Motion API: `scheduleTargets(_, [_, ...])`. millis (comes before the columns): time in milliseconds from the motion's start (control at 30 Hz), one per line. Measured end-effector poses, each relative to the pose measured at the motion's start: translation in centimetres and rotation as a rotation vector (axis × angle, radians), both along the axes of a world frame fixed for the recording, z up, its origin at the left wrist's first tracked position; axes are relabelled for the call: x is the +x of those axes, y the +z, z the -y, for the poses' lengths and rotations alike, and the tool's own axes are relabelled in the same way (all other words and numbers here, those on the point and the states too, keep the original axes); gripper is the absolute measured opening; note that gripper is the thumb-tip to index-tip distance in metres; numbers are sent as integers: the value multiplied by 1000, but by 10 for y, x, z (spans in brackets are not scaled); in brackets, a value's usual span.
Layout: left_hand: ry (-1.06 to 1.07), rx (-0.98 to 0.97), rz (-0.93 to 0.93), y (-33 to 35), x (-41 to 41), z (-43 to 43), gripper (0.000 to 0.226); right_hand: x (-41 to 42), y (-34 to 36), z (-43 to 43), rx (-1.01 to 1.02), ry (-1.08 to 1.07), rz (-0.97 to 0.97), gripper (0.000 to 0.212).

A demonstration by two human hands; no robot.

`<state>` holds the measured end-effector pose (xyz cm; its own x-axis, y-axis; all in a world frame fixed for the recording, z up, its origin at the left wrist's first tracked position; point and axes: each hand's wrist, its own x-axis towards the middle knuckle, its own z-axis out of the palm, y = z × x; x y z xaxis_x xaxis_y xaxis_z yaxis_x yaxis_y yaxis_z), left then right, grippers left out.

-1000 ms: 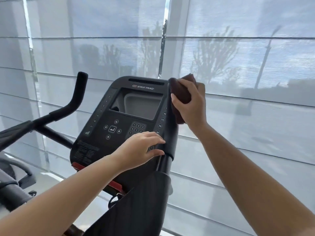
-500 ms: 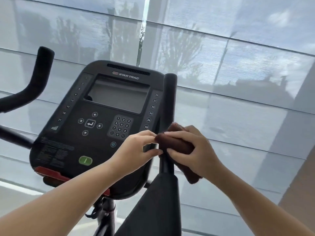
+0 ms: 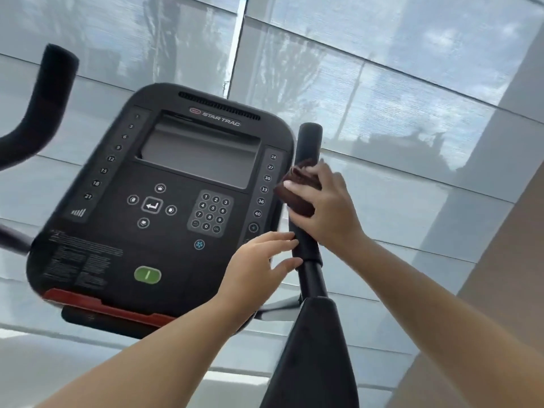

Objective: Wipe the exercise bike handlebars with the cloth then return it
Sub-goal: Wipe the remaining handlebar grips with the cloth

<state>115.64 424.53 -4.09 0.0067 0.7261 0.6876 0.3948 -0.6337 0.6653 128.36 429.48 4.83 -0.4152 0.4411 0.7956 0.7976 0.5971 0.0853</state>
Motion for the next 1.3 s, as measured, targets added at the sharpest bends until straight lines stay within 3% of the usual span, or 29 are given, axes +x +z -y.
scheduleTargets(133, [-21, -36, 110, -3, 2, 1, 26, 25, -17, 25, -385, 125, -154, 38])
scheduleTargets(233, [-29, -56, 127, -1, 1, 1, 24, 37, -4, 41, -576, 165, -38, 38])
scheduleTargets(300, [-37, -73, 143, 0, 1, 1, 23, 33, 8, 42, -492, 162, 28, 37])
scheduleTargets(467, [-49, -118, 171, -2, 1, -1, 23, -11, 64, -1, 103, 69, -163, 37])
scheduleTargets(567, [-56, -112, 164, -1, -1, 0, 23, -25, 66, -22, 108, -30, -233, 35])
scheduleTargets(667, [-30, -91, 134, -2, 0, 1, 21, -14, 34, -18, 146, -19, -114, 37])
scheduleTargets(767, [-10, -97, 128, -1, 0, 2, 20, 1, -6, -2, 68, 13, -41, 36])
scheduleTargets(1033, [-21, -67, 146, 6, 3, 5, 22, 37, -32, 42, -516, 252, -380, 37])
scheduleTargets(1300, [-58, -272, 270, 14, 14, 11, 14, 49, -61, 67, -572, 402, -512, 43])
